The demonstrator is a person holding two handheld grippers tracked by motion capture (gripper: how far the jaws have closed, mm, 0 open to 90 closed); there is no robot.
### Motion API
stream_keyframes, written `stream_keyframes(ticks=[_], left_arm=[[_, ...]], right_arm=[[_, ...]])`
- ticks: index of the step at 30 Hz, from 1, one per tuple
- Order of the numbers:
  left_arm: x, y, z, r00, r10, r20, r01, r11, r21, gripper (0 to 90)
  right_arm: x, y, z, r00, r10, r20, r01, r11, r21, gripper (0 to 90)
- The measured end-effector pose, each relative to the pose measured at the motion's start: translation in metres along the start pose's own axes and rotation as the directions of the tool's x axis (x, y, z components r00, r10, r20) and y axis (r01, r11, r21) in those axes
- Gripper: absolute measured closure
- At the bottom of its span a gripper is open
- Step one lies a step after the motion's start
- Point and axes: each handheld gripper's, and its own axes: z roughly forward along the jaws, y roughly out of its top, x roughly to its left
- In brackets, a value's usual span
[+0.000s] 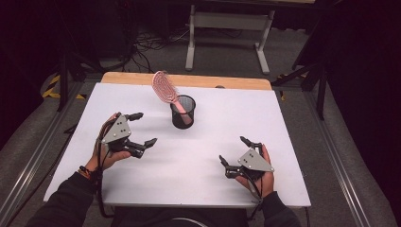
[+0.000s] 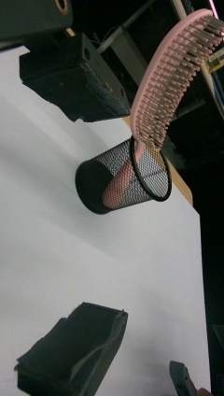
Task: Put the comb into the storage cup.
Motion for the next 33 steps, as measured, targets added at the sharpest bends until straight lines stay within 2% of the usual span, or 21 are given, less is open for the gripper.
stream_keyframes(ticks=[4,10,32,33], left_arm=[[-0.003,-0.001,-0.001,0.9999,0.017,0.003,-0.017,0.9998,0.005,5.8],[-0.007,-0.004,-0.003,0.9998,0.017,0.005,-0.017,0.9998,0.003,5.7],[-0.021,-0.018,-0.006,0.9979,0.063,0.016,-0.064,0.9967,0.051,5.9],[-0.022,-0.019,-0.006,0.9984,0.055,0.017,-0.055,0.9973,0.049,5.9]], right_arm=[[0.0,0.0,0.0,1.0,0.0,0.001,0.0,1.0,-0.002,6.6],[0.0,0.0,0.0,1.0,-0.002,0.0,0.002,1.0,-0.003,6.6],[0.001,0.001,0.0,1.0,-0.009,-0.002,0.009,1.0,0.003,6.6],[0.001,0.001,0.0,1.0,-0.008,-0.003,0.008,1.0,0.003,6.6]])
